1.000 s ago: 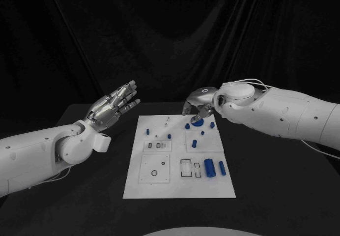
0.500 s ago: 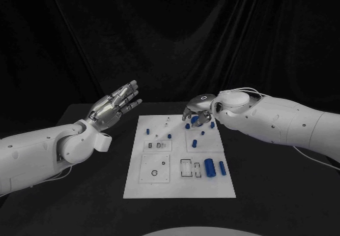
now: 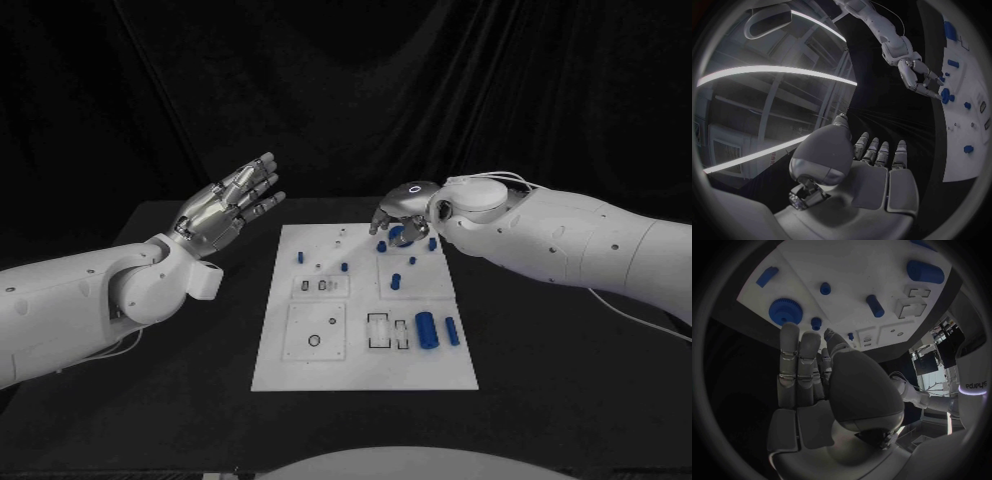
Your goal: Assemble the parts on the task board
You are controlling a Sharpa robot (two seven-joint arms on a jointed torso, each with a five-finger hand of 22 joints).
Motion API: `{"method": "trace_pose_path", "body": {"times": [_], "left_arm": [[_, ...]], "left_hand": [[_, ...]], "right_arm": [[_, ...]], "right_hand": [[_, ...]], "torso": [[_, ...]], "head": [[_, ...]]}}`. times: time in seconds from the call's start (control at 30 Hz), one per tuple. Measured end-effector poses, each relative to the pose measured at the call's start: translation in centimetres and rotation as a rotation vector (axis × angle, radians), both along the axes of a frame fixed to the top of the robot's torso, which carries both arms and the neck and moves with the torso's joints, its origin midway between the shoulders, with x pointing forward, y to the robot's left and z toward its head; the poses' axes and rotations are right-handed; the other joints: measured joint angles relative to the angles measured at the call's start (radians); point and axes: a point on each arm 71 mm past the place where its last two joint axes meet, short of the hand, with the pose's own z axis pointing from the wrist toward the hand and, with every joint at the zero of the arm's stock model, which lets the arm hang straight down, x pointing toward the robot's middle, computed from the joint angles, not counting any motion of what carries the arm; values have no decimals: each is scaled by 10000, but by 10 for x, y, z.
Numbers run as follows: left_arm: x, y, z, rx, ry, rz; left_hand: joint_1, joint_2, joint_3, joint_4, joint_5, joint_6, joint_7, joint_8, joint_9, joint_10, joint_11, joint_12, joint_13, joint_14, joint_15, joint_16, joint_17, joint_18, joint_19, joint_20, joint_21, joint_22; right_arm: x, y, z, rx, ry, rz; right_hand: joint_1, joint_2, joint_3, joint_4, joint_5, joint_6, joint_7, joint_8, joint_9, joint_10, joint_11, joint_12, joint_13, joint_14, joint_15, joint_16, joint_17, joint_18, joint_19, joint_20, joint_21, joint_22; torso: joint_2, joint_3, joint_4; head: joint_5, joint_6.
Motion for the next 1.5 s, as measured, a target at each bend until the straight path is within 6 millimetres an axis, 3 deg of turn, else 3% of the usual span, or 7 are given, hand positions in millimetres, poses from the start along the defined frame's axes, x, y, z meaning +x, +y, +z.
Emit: {"method": "trace_pose_path", "body": {"times": [0.23,0.4,0.6,0.93,1.13,1.17,1.5], "left_arm": [[-3,-2,3,-37,-19,-31],[-3,-1,5,-22,-69,7],[-2,0,9,3,-153,75],[2,1,18,28,-362,129],[2,1,19,37,-376,140],[2,2,19,38,-378,142],[2,4,19,47,-384,178]], "left_hand": [[1,-1,0,0,0,89,86,1,1,1,1,1,0,0,-1,0,1,0,0,1,0,10],[2,-2,0,0,0,89,86,1,3,1,1,1,0,0,-1,0,0,0,0,1,0,9],[79,-79,0,0,3,89,85,1,3,3,2,2,1,0,-1,0,0,0,0,1,0,7],[79,-79,0,0,5,89,86,2,3,4,5,3,1,0,0,0,1,0,-1,1,0,8],[80,-78,0,0,6,89,86,2,4,26,25,116,2,0,0,0,1,-1,0,2,0,5],[80,-77,0,0,6,89,86,2,4,26,26,116,2,0,0,0,1,0,0,2,0,3],[81,-77,0,0,7,89,86,3,4,27,27,116,2,0,1,0,1,0,1,3,1,11]], "right_arm": [[-4,-7,9,-42,-195,21],[-4,-14,21,-114,-450,-56],[-3,-18,31,-116,-764,-117],[-2,-16,36,-12,-1085,-76],[1,-11,36,-18,-1158,-53],[1,-11,35,-16,-1159,-50],[-6,-10,32,90,-1107,104]], "right_hand": [[0,0,0,0,0,-2,2,0,-1,-2,-2,0,0,1,0,146,93,-1,0,0,310,299],[-1,0,0,0,-1,40,-37,0,-1,-1,-2,-1,-1,0,0,146,92,0,0,0,310,337],[-1,-1,0,0,-2,170,84,0,-1,5,0,-1,0,1,-1,153,167,-1,0,0,462,544],[-1,-1,1,-1,-2,250,113,0,0,119,-27,-1,0,1,-1,272,246,-2,3,1,493,719],[-2,-1,3,1,-13,375,236,1,0,186,31,0,0,4,-1,461,353,-2,4,1,733,900],[-2,-2,76,74,-21,375,237,1,0,290,-63,0,0,5,-1,595,485,-2,7,3,736,1031],[-160,-158,358,83,-291,481,237,1,1,361,-1,0,1,6,-2,611,532,-2,6,2,845,1155]], "torso": [[5,0,6],[72,-7,35],[280,12,158],[731,114,359],[888,156,452],[898,160,462],[907,159,494]], "head": [[73,-568],[89,-682],[14,-695],[-187,-104],[-290,192],[-291,221],[-211,313]]}}
